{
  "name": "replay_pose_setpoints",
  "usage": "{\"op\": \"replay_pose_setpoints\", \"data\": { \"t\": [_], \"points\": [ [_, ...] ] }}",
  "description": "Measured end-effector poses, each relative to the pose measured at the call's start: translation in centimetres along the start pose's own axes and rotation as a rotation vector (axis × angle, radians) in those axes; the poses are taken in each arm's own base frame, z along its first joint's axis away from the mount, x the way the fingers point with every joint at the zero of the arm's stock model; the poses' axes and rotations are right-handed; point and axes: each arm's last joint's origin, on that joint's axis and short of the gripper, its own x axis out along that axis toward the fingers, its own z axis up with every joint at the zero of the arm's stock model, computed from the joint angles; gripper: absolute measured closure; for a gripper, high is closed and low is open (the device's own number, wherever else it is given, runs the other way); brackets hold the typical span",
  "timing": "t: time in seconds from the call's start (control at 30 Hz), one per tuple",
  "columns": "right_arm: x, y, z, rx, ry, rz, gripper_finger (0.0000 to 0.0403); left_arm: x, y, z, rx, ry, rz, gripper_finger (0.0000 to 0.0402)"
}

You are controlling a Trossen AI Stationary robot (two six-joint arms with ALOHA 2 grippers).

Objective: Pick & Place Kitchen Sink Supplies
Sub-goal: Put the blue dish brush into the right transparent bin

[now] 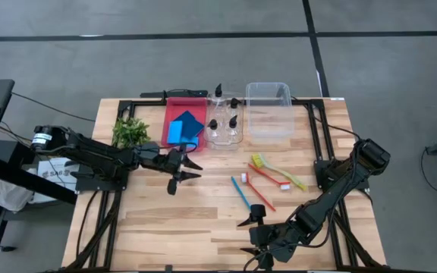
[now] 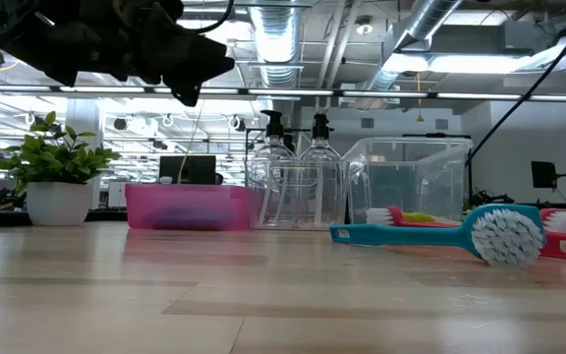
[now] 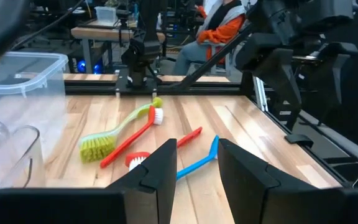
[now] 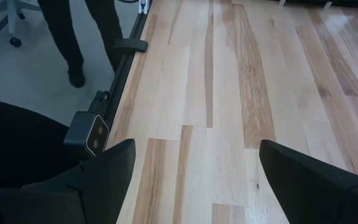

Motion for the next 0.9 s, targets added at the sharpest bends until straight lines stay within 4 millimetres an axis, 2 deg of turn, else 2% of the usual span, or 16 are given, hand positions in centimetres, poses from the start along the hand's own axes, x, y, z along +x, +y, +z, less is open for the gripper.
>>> {"op": "replay_pose_setpoints", "data": {
  "t": [0.2, 0.4, 0.53, 0.73, 0.9],
  "points": [
    [0.0, 0.0, 0.0, 0.000, 0.000, 0.000, 0.0065, -0.1, 0.0, 0.2, -0.021, -0.008, 0.023, 0.0284],
    [0.0, 0.0, 0.0, 0.000, 0.000, 0.000, 0.0065, -1.4, -0.2, 2.0, -0.110, -0.088, 0.042, 0.0284],
    [0.0, 0.0, 0.0, 0.000, 0.000, 0.000, 0.0065, -3.5, -0.8, 3.6, -0.134, -0.114, 0.016, 0.0284],
    [0.0, 0.1, 0.0, -0.001, 0.001, 0.003, 0.0065, -7.9, -1.8, 6.7, -0.114, -0.285, -0.022, 0.0284],
    [0.0, 0.1, 0.0, -0.001, 0.001, 0.003, 0.0065, -11.0, -2.5, 7.1, -0.081, -0.303, -0.063, 0.0284]
  ]
}}
